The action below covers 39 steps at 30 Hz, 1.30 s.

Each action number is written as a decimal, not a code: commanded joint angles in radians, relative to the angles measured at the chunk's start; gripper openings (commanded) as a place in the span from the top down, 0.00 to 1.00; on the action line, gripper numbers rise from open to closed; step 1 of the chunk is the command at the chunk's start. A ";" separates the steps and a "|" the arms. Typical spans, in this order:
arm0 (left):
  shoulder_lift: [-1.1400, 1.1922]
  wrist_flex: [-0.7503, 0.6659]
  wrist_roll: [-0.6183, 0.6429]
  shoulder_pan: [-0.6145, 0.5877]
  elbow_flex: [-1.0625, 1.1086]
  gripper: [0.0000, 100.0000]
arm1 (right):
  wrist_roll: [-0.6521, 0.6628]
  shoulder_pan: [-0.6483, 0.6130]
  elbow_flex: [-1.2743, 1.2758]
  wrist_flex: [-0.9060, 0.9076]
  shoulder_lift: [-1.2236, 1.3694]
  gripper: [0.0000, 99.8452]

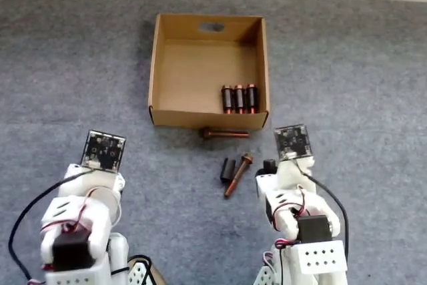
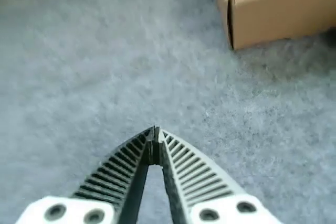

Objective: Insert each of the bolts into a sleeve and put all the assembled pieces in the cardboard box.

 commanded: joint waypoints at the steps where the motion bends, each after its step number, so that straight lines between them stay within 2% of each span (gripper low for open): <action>1: 0.002 0.017 -0.017 -0.002 -0.179 0.99 | -0.048 0.036 -0.001 -0.047 -0.015 0.99; 3: 0.004 -0.040 -0.043 0.001 -0.191 0.98 | -0.063 0.042 0.001 -0.047 -0.015 0.99; 7: 0.031 -0.153 -0.100 -0.001 -0.254 0.90 | -0.064 0.042 0.001 -0.048 -0.015 0.99; 11: 0.116 -0.152 -0.091 -0.001 -0.567 0.87 | -0.063 0.042 0.001 -0.048 -0.015 0.99; 14: 0.197 -0.152 -0.038 -0.001 -0.835 0.87 | -0.064 0.042 0.001 -0.048 -0.015 0.99; 18: 0.389 -0.149 -0.021 0.001 -1.006 0.87 | -0.066 0.045 0.001 -0.048 -0.015 0.99; 20: 0.515 -0.098 -0.021 0.001 -1.013 0.87 | -0.066 0.067 0.001 -0.048 -0.015 0.99; 22: 0.644 0.009 -0.021 0.021 -1.013 0.87 | -0.068 0.110 -0.001 -0.050 -0.015 0.99; 25: 0.808 0.161 0.008 0.119 -1.013 0.87 | -0.101 0.177 -0.001 -0.074 -0.015 0.99; 27: 0.898 0.215 0.057 0.199 -1.013 0.87 | -0.132 0.214 -0.001 -0.081 -0.015 0.99; 33: 1.119 0.222 0.215 0.420 -0.940 0.87 | -0.130 0.255 -0.001 -0.085 -0.015 0.99; 39: 1.346 0.052 0.311 0.550 -0.796 0.87 | -0.130 0.255 -0.001 -0.085 -0.015 0.99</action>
